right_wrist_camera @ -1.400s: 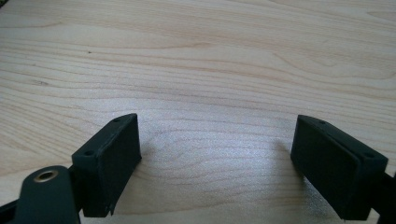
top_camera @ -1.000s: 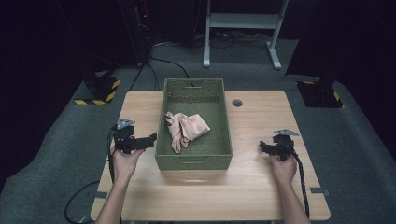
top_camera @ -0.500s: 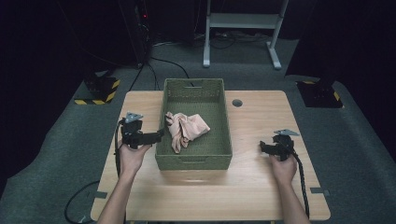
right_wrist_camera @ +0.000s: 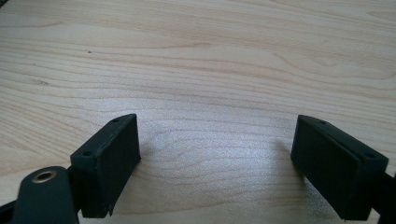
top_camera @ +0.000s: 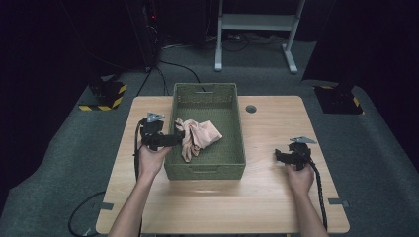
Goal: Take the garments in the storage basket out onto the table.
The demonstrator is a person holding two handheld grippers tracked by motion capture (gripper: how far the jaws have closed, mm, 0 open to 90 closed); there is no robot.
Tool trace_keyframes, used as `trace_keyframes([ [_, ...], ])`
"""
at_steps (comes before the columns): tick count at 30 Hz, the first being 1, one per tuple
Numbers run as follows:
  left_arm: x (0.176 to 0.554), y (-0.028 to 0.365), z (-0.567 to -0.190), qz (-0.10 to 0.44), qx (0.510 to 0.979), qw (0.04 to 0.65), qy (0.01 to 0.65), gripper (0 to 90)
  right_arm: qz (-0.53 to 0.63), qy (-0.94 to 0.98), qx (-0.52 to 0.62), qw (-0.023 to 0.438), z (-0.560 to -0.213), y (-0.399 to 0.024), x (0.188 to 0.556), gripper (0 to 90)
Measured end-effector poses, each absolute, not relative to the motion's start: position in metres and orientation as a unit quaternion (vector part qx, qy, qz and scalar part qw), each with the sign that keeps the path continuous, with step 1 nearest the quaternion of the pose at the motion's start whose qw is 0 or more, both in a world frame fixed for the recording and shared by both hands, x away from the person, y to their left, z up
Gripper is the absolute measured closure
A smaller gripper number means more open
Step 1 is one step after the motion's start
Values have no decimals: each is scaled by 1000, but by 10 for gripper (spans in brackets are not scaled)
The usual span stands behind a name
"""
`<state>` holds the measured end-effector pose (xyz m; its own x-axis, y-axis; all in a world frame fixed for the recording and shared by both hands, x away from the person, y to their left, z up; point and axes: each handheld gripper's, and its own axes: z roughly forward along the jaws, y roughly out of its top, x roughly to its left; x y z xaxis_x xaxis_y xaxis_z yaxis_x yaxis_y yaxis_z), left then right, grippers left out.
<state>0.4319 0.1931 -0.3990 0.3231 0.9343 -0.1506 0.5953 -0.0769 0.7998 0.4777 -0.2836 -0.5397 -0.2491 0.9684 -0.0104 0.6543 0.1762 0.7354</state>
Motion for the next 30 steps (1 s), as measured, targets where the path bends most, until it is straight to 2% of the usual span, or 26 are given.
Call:
trace_keyframes([
  [30,465,157,-403,213,713,394,540,35,314,725,559,250,-540,-284,478,150],
])
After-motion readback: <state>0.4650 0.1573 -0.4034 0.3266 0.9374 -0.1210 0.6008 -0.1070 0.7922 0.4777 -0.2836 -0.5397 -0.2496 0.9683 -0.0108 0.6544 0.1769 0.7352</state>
